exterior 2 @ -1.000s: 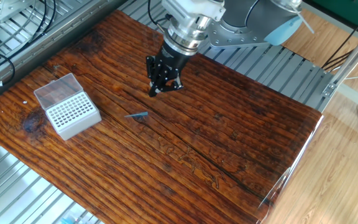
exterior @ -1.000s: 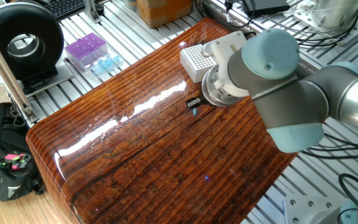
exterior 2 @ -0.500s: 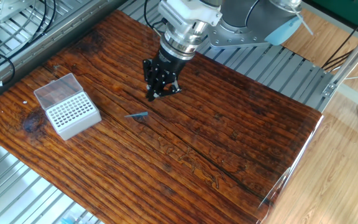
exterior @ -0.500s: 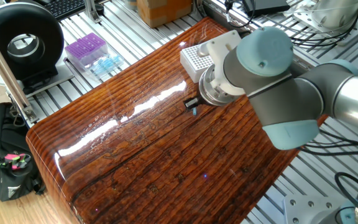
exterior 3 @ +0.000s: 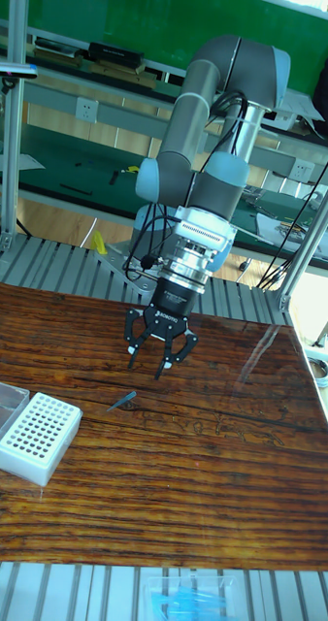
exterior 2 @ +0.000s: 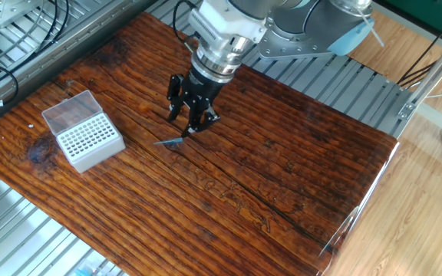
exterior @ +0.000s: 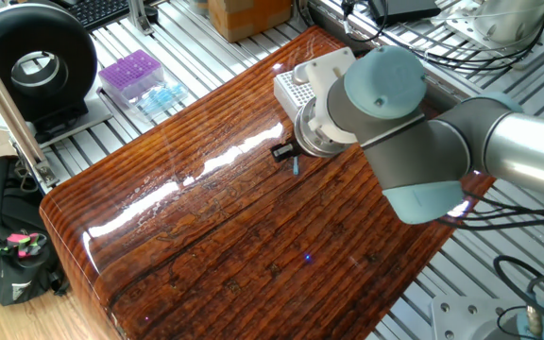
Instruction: Insert a medium pipette tip into the holder for medium pipette tips
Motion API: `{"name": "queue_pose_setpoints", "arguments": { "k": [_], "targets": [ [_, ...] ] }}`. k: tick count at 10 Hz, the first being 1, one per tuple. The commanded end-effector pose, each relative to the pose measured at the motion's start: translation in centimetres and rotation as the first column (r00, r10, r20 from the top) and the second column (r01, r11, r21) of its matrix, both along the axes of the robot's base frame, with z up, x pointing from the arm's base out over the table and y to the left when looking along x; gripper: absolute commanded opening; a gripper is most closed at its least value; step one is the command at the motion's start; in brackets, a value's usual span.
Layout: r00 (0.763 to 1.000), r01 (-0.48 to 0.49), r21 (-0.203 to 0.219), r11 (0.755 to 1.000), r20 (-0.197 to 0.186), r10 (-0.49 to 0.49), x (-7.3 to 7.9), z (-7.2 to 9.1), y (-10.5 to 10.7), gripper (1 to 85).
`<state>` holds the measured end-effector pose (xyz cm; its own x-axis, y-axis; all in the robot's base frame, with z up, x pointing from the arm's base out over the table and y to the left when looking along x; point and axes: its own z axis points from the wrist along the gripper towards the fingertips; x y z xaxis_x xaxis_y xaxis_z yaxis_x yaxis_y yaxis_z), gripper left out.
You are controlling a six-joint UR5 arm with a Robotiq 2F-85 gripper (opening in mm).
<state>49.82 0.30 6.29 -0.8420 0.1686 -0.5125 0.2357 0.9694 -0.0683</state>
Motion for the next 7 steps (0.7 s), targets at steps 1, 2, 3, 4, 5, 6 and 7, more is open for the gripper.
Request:
{"name": "queue_pose_setpoints", "arguments": {
  "k": [1,2,3,4,5,6,7],
  "targets": [
    [0.999,0.041,0.024,0.999,-0.006,-0.040,0.12,-0.75,-0.41,47.3],
    [0.999,0.040,0.025,0.999,-0.016,-0.040,0.39,-0.53,-0.62,47.3],
    [0.999,0.041,0.023,0.999,-0.026,-0.041,0.48,-0.36,-0.71,47.3],
    [0.999,0.044,0.022,0.999,-0.030,-0.043,0.36,-0.48,-0.61,47.0],
    [0.999,0.044,0.014,0.999,-0.030,-0.043,0.29,-0.54,-0.76,46.7],
    [0.999,0.037,0.000,0.999,-0.039,-0.037,0.12,-0.46,-0.98,45.7],
    [0.997,0.033,-0.005,0.999,-0.063,-0.033,-0.42,-0.71,-1.04,44.0]
  ]
}}
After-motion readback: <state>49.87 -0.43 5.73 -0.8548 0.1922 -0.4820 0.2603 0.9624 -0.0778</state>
